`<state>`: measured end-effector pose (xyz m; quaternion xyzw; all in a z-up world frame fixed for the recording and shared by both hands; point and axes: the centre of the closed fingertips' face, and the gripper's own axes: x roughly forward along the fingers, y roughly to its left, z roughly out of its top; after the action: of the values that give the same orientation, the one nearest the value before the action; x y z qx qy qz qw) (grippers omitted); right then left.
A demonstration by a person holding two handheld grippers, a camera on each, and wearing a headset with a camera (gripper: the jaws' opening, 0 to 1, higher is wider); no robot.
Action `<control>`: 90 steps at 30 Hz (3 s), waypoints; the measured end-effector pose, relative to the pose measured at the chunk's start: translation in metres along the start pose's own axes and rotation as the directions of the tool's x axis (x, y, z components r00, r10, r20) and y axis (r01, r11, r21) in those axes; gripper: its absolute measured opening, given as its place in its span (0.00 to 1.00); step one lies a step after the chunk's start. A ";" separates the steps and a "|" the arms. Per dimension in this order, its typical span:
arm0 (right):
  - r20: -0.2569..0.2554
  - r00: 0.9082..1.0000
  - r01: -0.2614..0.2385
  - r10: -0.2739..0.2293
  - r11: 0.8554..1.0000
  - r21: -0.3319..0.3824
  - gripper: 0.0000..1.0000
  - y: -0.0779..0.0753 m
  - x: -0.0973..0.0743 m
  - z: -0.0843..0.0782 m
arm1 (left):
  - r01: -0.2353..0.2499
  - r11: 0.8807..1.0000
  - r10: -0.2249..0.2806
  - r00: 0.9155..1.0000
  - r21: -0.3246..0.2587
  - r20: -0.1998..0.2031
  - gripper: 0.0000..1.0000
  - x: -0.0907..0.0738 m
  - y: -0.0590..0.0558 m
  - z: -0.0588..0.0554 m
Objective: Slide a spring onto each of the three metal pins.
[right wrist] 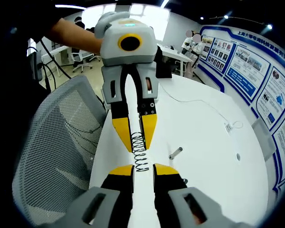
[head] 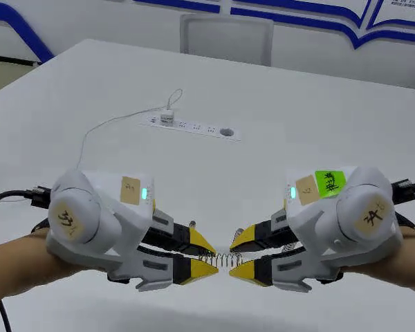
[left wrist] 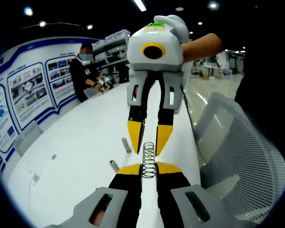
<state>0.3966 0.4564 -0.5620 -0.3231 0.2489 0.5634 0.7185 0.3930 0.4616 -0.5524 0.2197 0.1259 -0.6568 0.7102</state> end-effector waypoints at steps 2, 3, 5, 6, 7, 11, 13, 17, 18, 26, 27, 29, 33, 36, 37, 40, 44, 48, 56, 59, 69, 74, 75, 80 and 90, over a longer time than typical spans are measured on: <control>0.010 1.000 -0.007 0.007 1.000 0.017 0.16 0.001 0.000 0.000 | 0.001 1.000 -0.001 1.000 0.005 0.002 0.10 0.000 0.000 0.000; 0.017 1.000 -0.011 0.011 1.000 0.029 0.16 0.001 0.000 0.000 | 0.002 1.000 -0.002 1.000 0.005 0.005 0.10 -0.001 0.000 0.000; 0.020 1.000 -0.014 0.013 0.999 0.040 0.15 0.001 0.001 0.000 | 0.005 1.000 -0.005 1.000 0.004 0.010 0.10 0.000 0.000 0.001; 0.028 0.999 -0.019 0.018 0.999 0.047 0.15 0.001 0.001 0.001 | 0.008 1.000 -0.008 1.000 0.004 0.011 0.10 0.000 0.000 0.001; 0.041 0.999 -0.025 0.023 0.998 0.054 0.13 0.002 0.000 0.003 | 0.008 1.000 -0.008 1.000 0.007 0.011 0.10 0.000 0.000 0.001; 0.068 0.997 -0.038 0.032 0.996 0.086 0.11 0.001 -0.002 0.007 | 0.010 1.000 -0.010 1.000 0.001 0.018 0.10 -0.001 0.001 0.001; 0.078 0.997 -0.034 0.028 0.995 0.089 0.11 0.001 -0.003 0.009 | 0.006 1.000 -0.006 1.000 0.000 0.022 0.10 -0.001 0.002 0.002; 0.094 0.995 -0.042 0.033 0.995 0.091 0.11 0.001 -0.006 0.013 | 0.008 1.000 -0.007 1.000 -0.019 0.028 0.10 -0.001 0.002 0.002; 0.099 0.994 -0.047 0.038 0.995 0.090 0.11 0.002 -0.007 0.014 | 0.008 1.000 -0.007 0.999 -0.022 0.031 0.10 -0.001 0.001 0.002; 0.153 0.986 -0.080 0.063 0.991 0.105 0.11 0.007 -0.011 0.024 | 0.008 0.999 -0.006 0.998 -0.034 0.054 0.10 -0.004 -0.003 0.001; 0.162 0.985 -0.084 0.066 0.991 0.105 0.11 0.007 -0.012 0.026 | 0.007 0.999 -0.005 0.998 -0.034 0.055 0.10 -0.004 -0.004 0.001; 0.176 0.982 -0.090 0.070 0.990 0.105 0.11 0.008 -0.013 0.029 | 0.006 0.999 -0.004 0.999 -0.035 0.054 0.10 -0.004 -0.004 0.001; 0.207 0.975 -0.098 0.074 0.989 0.108 0.11 0.010 -0.013 0.038 | 0.003 1.000 -0.002 0.999 -0.019 0.038 0.10 -0.003 -0.005 -0.001; 0.228 0.971 -0.097 0.070 0.989 0.113 0.11 0.010 -0.014 0.045 | -0.001 1.000 0.001 0.999 -0.018 0.034 0.10 -0.003 -0.005 -0.001; 0.230 0.971 -0.097 0.069 0.989 0.114 0.11 0.010 -0.013 0.045 | -0.002 1.000 0.002 0.999 -0.018 0.033 0.10 -0.003 -0.005 -0.001; 0.255 0.964 -0.106 0.069 0.985 0.133 0.11 0.010 -0.013 0.050 | -0.003 1.000 0.004 0.999 -0.028 0.035 0.10 -0.004 -0.006 -0.001; 0.280 0.957 -0.120 0.074 0.981 0.151 0.11 0.012 -0.012 0.057 | 0.015 0.996 -0.011 0.999 -0.084 0.040 0.10 -0.003 -0.010 -0.001; 0.264 0.962 -0.109 0.065 0.981 0.159 0.10 0.009 -0.007 0.058 | -0.007 0.995 0.010 0.999 -0.095 0.030 0.11 -0.003 -0.006 -0.005; 0.287 0.957 -0.102 0.046 0.978 0.184 0.10 0.002 -0.009 0.066 | -0.044 0.992 0.050 0.998 -0.118 0.044 0.16 -0.011 0.001 -0.006; 0.280 0.959 -0.092 0.040 0.980 0.174 0.10 -0.002 -0.008 0.067 | -0.073 0.988 0.080 0.996 -0.138 0.042 0.32 -0.014 0.006 -0.008; 0.238 0.971 -0.060 0.018 0.984 0.167 0.10 -0.020 -0.006 0.062 | -0.107 0.975 0.116 0.993 -0.194 0.036 0.47 -0.029 0.014 -0.017; 0.210 0.978 -0.037 -0.002 0.983 0.180 0.11 -0.026 -0.004 0.054 | -0.133 0.965 0.144 0.989 -0.224 0.032 0.54 -0.038 0.018 -0.022; 0.204 0.979 -0.027 -0.013 0.982 0.189 0.11 -0.029 -0.003 0.052 | -0.137 0.961 0.153 0.987 -0.241 0.047 0.55 -0.040 0.020 -0.019; 0.185 0.982 0.000 -0.041 0.977 0.213 0.11 -0.038 -0.003 0.046 | -0.156 0.951 0.182 0.980 -0.268 0.075 0.63 -0.048 0.026 -0.014; 0.151 0.985 0.049 -0.088 0.967 0.248 0.11 -0.052 -0.003 0.035 | -0.214 0.925 0.255 0.962 -0.315 0.095 0.75 -0.062 0.039 -0.015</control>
<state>0.4464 0.4727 -0.5268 -0.1943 0.2459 0.5276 0.7895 0.4267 0.5251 -0.5309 0.0775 0.1496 -0.5533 0.8157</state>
